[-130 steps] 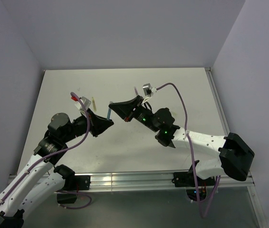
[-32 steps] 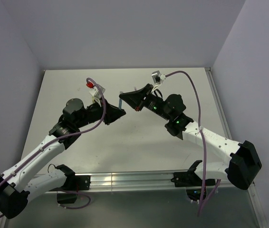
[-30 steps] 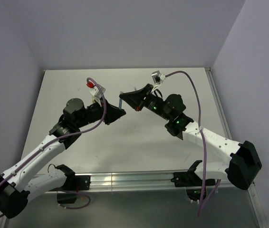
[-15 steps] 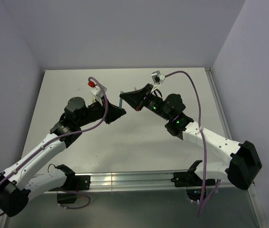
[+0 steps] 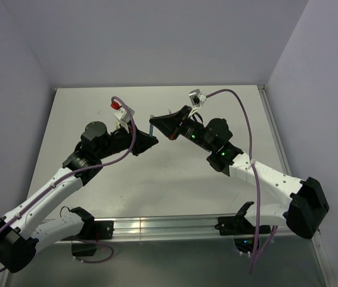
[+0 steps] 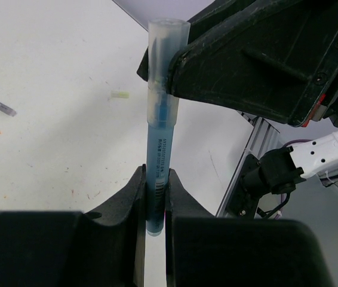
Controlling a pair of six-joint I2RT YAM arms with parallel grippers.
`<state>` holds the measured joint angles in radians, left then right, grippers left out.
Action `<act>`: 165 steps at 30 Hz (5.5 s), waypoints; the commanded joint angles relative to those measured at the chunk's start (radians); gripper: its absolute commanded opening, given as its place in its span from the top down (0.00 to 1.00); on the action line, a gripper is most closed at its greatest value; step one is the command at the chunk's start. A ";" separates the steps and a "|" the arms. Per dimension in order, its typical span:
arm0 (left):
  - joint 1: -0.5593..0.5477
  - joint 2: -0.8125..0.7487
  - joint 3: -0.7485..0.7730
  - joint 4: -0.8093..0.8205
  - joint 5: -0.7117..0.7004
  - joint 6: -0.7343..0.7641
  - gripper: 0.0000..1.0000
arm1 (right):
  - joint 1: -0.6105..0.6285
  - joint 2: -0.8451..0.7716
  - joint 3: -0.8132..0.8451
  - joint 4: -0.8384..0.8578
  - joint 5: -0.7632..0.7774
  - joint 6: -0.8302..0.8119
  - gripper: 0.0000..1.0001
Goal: Insert the pens into the pen caps
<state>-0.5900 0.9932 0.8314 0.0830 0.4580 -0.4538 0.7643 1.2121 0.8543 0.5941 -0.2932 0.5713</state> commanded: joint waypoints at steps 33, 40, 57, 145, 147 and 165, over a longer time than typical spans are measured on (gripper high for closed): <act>0.058 -0.077 0.115 0.279 -0.220 -0.054 0.73 | -0.032 0.046 0.348 -0.749 -0.014 0.021 1.00; 0.058 -0.094 0.113 0.210 -0.228 -0.046 0.59 | -0.123 0.095 0.430 -0.797 0.002 0.001 1.00; 0.059 -0.128 0.152 -0.155 -0.441 -0.057 0.56 | -0.373 0.763 0.926 -1.096 0.170 -0.301 1.00; 0.375 1.006 0.583 -0.293 -0.765 -0.019 0.61 | -0.438 0.426 0.612 -0.972 0.104 -0.228 0.58; 0.375 1.010 0.580 -0.289 -0.746 -0.016 0.61 | -0.438 0.425 0.598 -0.965 0.101 -0.225 0.58; 0.355 1.042 0.549 -0.313 -0.734 0.003 0.62 | -0.438 0.389 0.557 -0.950 0.089 -0.226 0.57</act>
<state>-0.2272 2.0285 1.3773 -0.2516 -0.2882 -0.4698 0.3347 1.6573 1.4181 -0.3973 -0.2008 0.3477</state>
